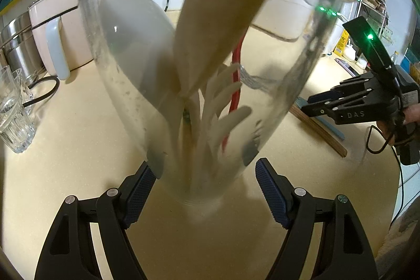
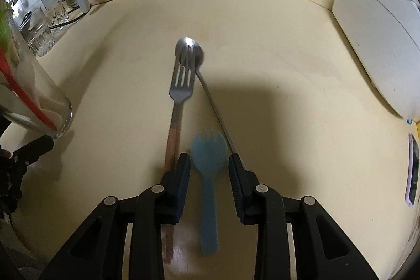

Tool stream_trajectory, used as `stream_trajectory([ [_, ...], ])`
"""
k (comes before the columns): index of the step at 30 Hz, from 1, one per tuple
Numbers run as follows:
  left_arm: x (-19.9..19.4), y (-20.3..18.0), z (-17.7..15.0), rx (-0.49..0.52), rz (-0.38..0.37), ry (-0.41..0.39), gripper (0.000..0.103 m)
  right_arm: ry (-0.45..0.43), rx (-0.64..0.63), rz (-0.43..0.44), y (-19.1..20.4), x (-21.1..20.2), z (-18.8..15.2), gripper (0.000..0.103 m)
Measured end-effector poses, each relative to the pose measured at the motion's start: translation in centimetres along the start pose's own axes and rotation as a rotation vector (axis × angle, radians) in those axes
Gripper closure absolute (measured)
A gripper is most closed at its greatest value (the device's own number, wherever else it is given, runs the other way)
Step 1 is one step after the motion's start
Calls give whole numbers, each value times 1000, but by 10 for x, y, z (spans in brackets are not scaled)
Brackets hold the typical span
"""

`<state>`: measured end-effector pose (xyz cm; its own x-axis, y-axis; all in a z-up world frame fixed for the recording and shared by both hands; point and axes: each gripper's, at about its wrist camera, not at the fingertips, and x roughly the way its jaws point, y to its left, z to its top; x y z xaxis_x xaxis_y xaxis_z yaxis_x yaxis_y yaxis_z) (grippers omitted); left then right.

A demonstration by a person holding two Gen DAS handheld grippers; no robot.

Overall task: Organize utensils
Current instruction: 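Close the right tool on the blue plastic spork, then lift the blue spork and drop it into the cup held by the left tool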

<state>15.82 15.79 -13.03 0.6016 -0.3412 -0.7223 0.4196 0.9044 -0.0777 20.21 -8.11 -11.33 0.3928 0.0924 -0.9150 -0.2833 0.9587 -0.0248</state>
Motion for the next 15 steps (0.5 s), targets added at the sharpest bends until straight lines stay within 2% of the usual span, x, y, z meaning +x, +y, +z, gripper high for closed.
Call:
stream_trajectory([
  [4, 0, 0, -1, 0, 0, 0, 23, 4, 13, -6, -2, -3, -1, 75],
  [6, 0, 1, -1, 0, 0, 0, 23, -23, 37, 2, -4, -10, -2, 75],
  [10, -1, 1, -1, 0, -1, -1, 23, -127, 84, 27, 1, -45, 7, 75],
  [15, -1, 1, -2, 1, 0, -1, 23, -298, 107, 115, 14, -109, 27, 75],
])
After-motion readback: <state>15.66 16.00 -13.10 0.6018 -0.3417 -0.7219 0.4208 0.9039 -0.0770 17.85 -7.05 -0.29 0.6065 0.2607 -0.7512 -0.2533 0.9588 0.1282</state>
